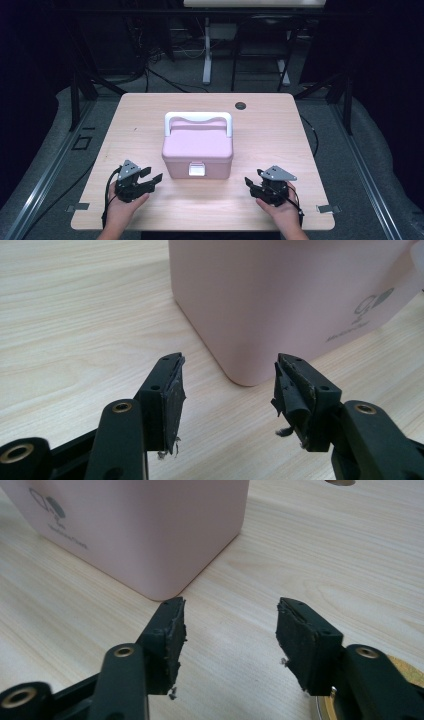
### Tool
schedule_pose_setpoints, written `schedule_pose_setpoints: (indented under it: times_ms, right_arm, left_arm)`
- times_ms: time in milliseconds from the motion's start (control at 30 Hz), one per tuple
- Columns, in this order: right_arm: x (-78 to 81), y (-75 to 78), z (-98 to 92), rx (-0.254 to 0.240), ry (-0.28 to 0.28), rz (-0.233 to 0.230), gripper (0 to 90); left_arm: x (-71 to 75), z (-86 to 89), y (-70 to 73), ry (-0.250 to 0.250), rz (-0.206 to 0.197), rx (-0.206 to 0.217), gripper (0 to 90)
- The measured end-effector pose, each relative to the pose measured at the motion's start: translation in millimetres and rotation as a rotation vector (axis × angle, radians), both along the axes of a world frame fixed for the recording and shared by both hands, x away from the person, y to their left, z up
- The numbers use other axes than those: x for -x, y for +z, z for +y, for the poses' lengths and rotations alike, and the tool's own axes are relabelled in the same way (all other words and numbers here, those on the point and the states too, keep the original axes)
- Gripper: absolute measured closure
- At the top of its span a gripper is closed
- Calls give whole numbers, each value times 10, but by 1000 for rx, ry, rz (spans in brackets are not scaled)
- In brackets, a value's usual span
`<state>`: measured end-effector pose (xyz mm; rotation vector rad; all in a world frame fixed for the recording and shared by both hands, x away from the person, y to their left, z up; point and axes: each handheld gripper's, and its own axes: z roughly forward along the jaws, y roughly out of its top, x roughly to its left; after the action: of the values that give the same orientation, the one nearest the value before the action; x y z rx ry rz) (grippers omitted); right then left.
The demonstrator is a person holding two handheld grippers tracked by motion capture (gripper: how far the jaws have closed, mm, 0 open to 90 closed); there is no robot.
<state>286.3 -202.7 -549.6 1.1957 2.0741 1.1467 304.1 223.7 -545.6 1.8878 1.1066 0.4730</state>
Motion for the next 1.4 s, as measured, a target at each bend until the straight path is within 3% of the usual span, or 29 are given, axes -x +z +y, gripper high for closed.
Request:
schedule_pose_setpoints:
  times_ms: [167, 267, 400, 533, 867, 933, 1067, 1200, 1400]
  right_arm:
    - [-13, -6, 5, -2, -13, 2, 461]
    - [-9, 6, -22, -42, -21, 13, 485]
    - [-19, 10, -45, -58, -37, 29, 494]
    - [-8, 22, -62, -82, -50, 38, 499]
    - [-29, 46, 10, -76, -51, 35, 526]
    - [-22, 90, 30, -94, -34, 52, 536]
    - [-73, 210, 61, -87, -48, 64, 556]
    - [-132, 315, 69, -88, -59, 46, 564]
    - [-246, 402, 60, -119, -82, 52, 603]
  left_arm:
    - [-13, -14, -6, -10, 0, 11, 451]
    - [-10, -15, -19, -1, 9, 11, 452]
    - [1, -10, -16, -2, 17, -5, 458]
    - [15, -3, -4, -1, 17, 7, 467]
    - [-30, 18, 15, 15, 30, 37, 550]
    - [-53, 29, 67, 25, 41, 62, 579]
    - [-102, 42, 160, 37, 48, 61, 595]
    - [-168, 41, 241, 39, 65, 69, 612]
    - [-333, 5, 310, 56, 52, 62, 638]
